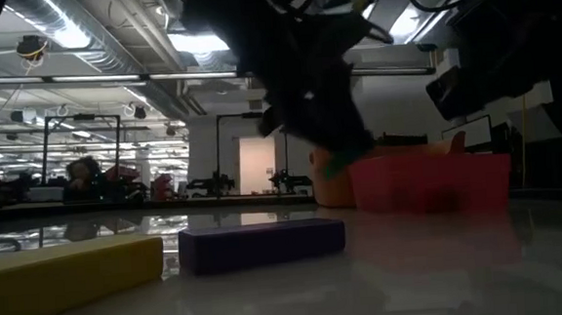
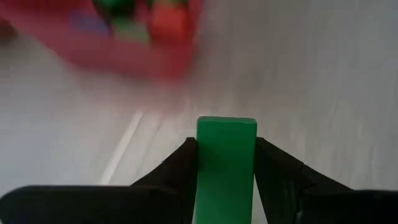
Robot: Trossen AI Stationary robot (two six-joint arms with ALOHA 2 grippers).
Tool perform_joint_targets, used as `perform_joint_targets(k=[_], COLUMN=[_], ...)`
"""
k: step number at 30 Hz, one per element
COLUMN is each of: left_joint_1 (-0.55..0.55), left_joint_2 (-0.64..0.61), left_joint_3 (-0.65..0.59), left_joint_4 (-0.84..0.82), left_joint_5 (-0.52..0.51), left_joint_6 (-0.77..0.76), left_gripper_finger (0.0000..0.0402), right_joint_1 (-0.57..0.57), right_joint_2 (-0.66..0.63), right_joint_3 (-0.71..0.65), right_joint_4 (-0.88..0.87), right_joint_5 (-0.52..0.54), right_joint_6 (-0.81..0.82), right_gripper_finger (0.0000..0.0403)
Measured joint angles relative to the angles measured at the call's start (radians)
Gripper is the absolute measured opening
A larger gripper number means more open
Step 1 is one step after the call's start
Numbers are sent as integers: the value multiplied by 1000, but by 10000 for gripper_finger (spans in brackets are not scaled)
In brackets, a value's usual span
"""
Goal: Sort blocks by size
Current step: Put the green rectangle block into the orange bin
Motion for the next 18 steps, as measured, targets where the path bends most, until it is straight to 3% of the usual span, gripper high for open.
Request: perform_joint_targets(k=[11, 18], left_joint_1=[214, 322], left_joint_2=[-21, -21], left_joint_3=[0, 0], left_joint_4=[437, 572], left_joint_5=[-4, -5], left_joint_6=[174, 245], left_gripper_finger=[122, 122], right_joint_1=[-1, -1], right_joint_2=[0, -7], right_joint_3=[0, -6], right_joint_4=[-2, 3], right_joint_5=[0, 0], right_joint_6=[-100, -128], right_gripper_finger=[257, 257])
